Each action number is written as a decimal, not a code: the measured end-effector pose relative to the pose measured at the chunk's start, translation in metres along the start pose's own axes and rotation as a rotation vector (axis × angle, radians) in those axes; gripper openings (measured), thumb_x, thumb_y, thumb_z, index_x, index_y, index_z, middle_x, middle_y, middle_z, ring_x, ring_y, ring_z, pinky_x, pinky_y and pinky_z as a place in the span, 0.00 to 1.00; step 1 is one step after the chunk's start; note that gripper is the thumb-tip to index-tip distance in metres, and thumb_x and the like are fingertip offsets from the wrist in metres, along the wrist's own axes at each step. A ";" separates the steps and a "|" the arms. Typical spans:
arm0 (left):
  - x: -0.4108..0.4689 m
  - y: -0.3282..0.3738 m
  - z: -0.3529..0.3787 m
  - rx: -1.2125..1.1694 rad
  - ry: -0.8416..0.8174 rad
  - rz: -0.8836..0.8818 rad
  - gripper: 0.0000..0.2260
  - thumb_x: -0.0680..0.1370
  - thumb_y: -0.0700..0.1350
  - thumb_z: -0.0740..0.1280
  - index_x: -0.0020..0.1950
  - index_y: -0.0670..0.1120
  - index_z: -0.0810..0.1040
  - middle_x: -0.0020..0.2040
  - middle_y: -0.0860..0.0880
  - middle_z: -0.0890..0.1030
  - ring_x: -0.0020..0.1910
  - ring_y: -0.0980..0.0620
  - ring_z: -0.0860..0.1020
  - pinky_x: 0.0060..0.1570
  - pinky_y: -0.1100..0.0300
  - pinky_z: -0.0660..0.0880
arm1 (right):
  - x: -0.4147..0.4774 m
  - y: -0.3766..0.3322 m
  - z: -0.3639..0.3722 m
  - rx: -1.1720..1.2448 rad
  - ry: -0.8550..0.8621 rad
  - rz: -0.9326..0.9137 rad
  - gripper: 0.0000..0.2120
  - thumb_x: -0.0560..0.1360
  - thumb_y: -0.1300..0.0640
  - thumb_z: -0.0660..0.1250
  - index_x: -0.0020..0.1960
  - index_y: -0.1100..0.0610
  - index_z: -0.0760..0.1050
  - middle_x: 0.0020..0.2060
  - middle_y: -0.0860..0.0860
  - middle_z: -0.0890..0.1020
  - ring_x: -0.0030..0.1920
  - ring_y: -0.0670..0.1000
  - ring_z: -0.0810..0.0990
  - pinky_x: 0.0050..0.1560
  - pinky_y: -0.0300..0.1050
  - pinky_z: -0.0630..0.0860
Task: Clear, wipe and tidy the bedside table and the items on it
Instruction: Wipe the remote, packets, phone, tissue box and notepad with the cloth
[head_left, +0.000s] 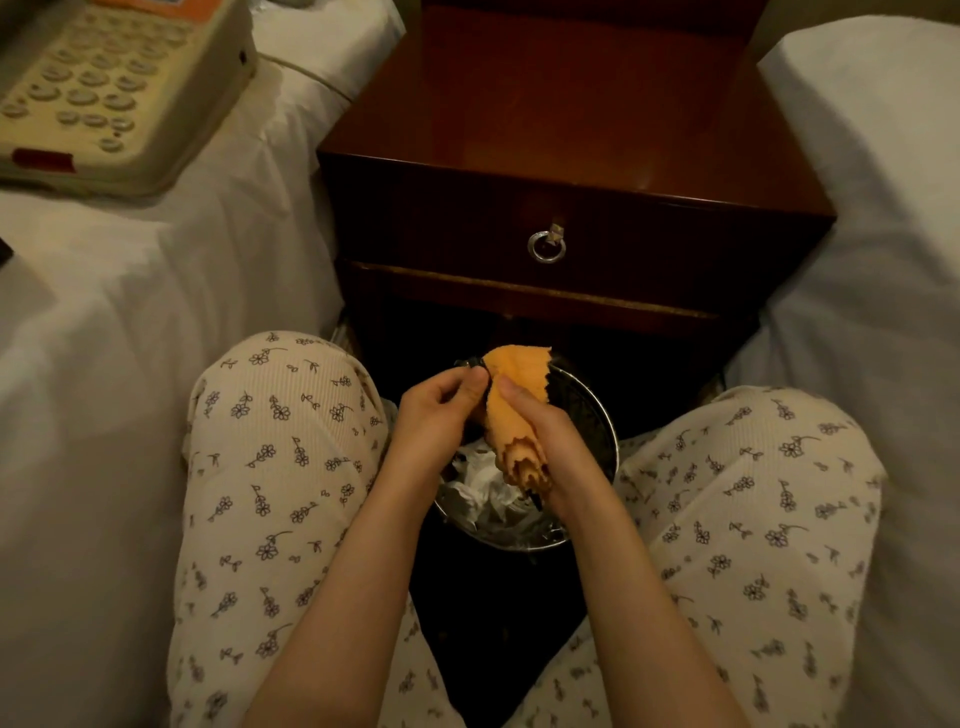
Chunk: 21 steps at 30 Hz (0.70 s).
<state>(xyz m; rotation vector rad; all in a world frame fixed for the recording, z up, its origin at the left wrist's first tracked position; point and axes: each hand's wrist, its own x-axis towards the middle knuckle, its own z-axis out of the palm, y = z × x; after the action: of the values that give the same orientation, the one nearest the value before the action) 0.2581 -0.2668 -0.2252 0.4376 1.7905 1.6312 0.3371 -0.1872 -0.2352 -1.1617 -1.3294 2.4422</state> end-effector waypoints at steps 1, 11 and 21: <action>0.002 -0.001 -0.001 -0.005 0.012 -0.026 0.09 0.80 0.46 0.60 0.47 0.48 0.80 0.39 0.54 0.79 0.36 0.62 0.78 0.34 0.72 0.72 | 0.001 0.001 -0.002 -0.074 0.008 -0.016 0.13 0.75 0.50 0.67 0.55 0.58 0.78 0.43 0.52 0.83 0.42 0.49 0.82 0.44 0.41 0.77; 0.011 0.001 -0.005 -0.278 0.228 -0.122 0.11 0.83 0.47 0.54 0.48 0.50 0.76 0.42 0.52 0.78 0.42 0.56 0.77 0.40 0.61 0.73 | -0.007 -0.003 -0.006 -0.575 -0.037 0.069 0.16 0.70 0.50 0.72 0.54 0.56 0.75 0.48 0.52 0.79 0.51 0.53 0.79 0.47 0.44 0.74; 0.008 -0.008 -0.001 -0.148 0.227 -0.106 0.04 0.77 0.42 0.66 0.51 0.47 0.78 0.49 0.49 0.81 0.56 0.49 0.79 0.52 0.58 0.76 | -0.008 0.006 -0.010 -0.949 0.283 -0.388 0.05 0.72 0.51 0.70 0.45 0.50 0.76 0.33 0.41 0.73 0.38 0.45 0.73 0.35 0.40 0.67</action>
<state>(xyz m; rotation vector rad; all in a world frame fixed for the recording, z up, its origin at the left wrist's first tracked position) 0.2531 -0.2635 -0.2346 0.0907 1.8047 1.7802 0.3503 -0.1880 -0.2386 -1.1537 -2.4025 1.2901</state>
